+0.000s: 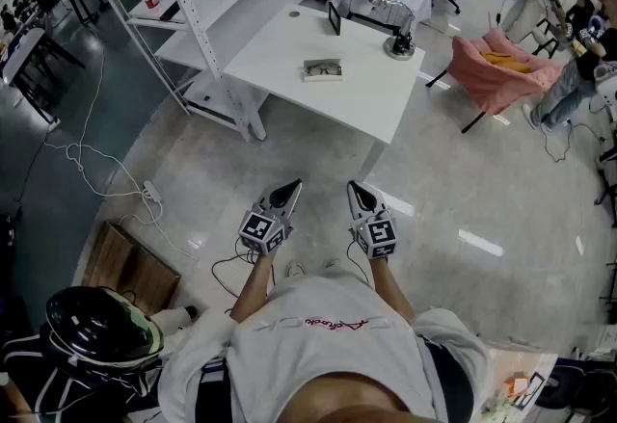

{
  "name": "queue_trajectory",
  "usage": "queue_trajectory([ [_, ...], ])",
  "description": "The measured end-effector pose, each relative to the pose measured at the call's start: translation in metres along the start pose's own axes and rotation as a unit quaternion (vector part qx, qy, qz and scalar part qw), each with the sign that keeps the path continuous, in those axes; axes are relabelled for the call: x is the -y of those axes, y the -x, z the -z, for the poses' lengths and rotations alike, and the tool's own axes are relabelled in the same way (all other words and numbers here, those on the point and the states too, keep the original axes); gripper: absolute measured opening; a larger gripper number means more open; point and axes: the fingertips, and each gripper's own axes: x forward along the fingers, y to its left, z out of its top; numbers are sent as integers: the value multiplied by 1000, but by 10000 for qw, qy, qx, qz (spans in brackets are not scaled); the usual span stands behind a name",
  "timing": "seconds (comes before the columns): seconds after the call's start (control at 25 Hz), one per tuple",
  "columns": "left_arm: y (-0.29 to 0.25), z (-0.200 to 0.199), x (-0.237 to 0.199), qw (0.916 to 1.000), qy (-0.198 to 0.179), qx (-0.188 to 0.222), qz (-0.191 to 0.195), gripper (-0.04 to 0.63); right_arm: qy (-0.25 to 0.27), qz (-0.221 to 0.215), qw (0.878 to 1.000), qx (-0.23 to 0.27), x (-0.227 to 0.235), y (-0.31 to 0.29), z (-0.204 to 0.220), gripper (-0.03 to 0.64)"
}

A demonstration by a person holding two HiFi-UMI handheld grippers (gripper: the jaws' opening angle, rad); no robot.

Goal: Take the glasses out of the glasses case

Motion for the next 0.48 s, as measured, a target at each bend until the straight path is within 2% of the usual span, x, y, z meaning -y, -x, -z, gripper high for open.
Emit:
queue_trajectory([
  [0.28,-1,-1,14,10000,14,-32,31,26,-270,-93,9993,222,0,14,-4,-5],
  [0.48,-5,1,23,9999,-56,-129,16,26,-271,-137,9989,361,1,22,-8,-3],
])
